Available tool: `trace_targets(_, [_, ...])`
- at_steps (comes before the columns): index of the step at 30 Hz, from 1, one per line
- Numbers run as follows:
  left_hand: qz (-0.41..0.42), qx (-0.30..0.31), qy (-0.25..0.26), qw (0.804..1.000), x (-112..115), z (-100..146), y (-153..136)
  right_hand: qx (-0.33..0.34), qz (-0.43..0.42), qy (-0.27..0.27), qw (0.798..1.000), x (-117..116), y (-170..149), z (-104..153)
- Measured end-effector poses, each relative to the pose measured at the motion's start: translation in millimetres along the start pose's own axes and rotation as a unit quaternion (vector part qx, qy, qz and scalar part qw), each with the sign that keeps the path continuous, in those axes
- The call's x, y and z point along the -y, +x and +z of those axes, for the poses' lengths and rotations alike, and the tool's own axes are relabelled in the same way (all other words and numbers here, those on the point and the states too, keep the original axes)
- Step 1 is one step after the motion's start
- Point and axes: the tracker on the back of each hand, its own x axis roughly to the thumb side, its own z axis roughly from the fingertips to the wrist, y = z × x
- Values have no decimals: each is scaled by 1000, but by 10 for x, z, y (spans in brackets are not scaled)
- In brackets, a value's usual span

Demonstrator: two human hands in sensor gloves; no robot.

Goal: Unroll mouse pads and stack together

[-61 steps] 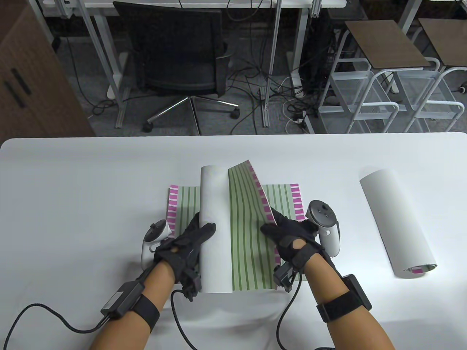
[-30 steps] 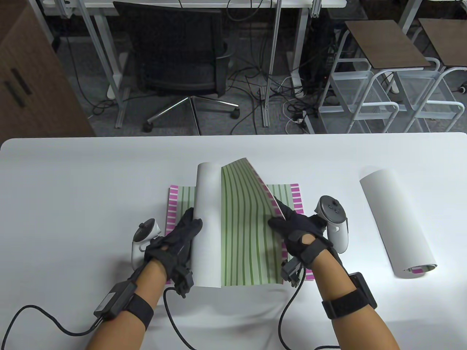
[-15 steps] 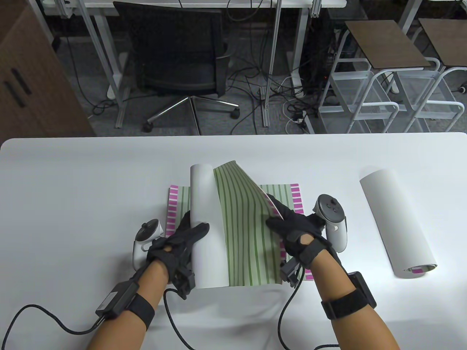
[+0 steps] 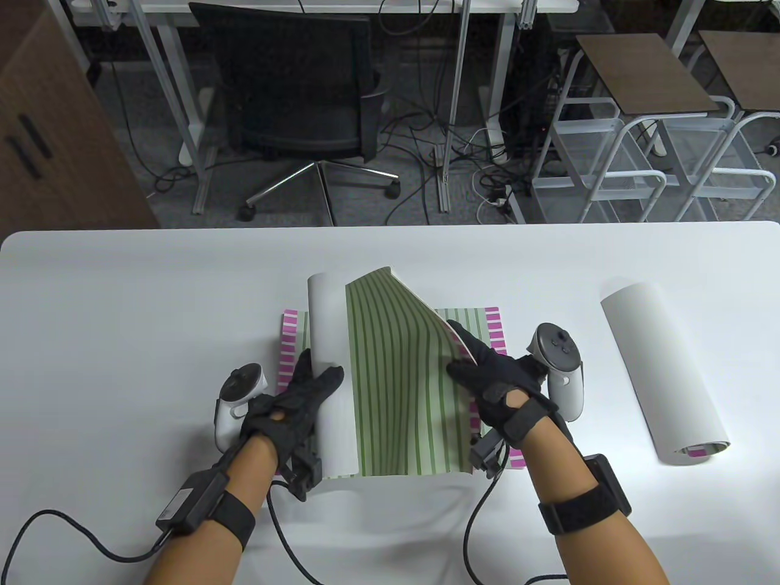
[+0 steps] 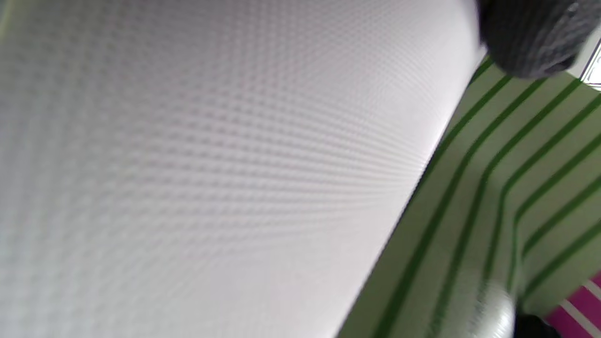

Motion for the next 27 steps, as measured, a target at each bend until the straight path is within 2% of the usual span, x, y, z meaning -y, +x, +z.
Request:
trace_targets(6, [19,-4,64,998,-151,34,-12,6,-8,-9,1000,92,37,21])
trace_targets(10, [44,1,16,999,-166,31,-8,3,-7,-11,1000,79,29,20])
trace_targets(15, [64,8,-17,998,-131,47,6,5,-13,-14,1000,130,52,33])
trace_targets(27, [55,4,-14,998,-291,97,36,8,-28,-25,999,276,126,89])
